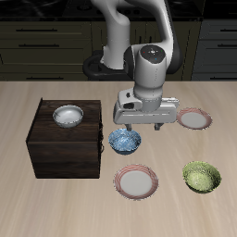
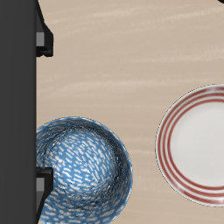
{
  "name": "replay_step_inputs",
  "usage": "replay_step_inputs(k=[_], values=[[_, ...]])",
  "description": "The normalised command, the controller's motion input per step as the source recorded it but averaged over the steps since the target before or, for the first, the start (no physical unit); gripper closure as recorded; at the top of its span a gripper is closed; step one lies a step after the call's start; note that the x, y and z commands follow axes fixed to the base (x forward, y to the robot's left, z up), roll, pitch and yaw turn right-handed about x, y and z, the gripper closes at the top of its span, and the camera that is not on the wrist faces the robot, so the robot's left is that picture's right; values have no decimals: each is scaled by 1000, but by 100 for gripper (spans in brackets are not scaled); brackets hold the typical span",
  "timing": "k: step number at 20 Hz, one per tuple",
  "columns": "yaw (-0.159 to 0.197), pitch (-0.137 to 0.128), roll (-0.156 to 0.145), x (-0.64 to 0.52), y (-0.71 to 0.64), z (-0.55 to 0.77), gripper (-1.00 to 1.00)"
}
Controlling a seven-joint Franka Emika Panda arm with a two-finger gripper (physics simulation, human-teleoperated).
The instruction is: Stack the blue bowl on the green bowl
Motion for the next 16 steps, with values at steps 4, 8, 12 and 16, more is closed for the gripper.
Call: replay_step_inputs(k=[4,8,12,16], values=[[45,18,-16,4,-76,-197,-100],[34,17,7,-9,16,-167,-100],[50,25,1,39,58,-266,-100],[2,27,-9,45,-40,-105,-100]])
